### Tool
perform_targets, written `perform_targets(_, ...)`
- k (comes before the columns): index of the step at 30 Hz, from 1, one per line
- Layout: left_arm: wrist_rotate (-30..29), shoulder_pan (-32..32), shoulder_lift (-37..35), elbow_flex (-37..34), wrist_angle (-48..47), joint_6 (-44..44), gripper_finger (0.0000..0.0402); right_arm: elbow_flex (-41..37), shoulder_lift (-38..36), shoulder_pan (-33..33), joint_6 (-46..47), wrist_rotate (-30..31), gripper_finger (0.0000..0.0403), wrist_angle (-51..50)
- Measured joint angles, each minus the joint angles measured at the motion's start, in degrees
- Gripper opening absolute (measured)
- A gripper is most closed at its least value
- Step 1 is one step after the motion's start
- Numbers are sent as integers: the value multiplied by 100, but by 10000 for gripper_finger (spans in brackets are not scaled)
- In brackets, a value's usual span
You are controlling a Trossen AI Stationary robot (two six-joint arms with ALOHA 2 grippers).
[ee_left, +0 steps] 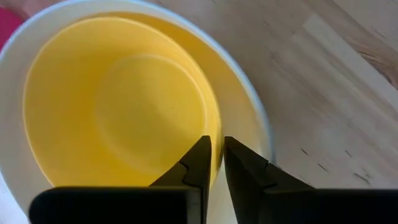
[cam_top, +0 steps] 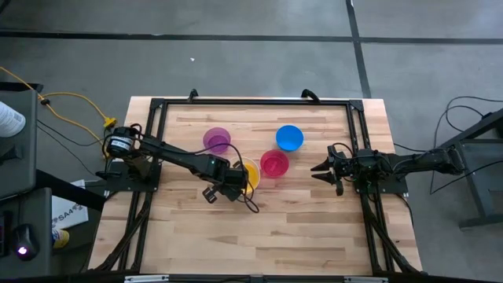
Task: Nest bowls inside each other
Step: Stack the yellow bowl on top of the white bowl, then stack the purple bowl on top of the yellow bowl
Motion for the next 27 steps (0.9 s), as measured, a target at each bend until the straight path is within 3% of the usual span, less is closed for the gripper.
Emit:
perform_targets(14,-307,2,0,0,-13,-113,108,-1,-2,1,-1,1,110,0)
perform_targets(27,-721,0,-298,3,-406,-275,114,-2,0,1,0,1,110,0)
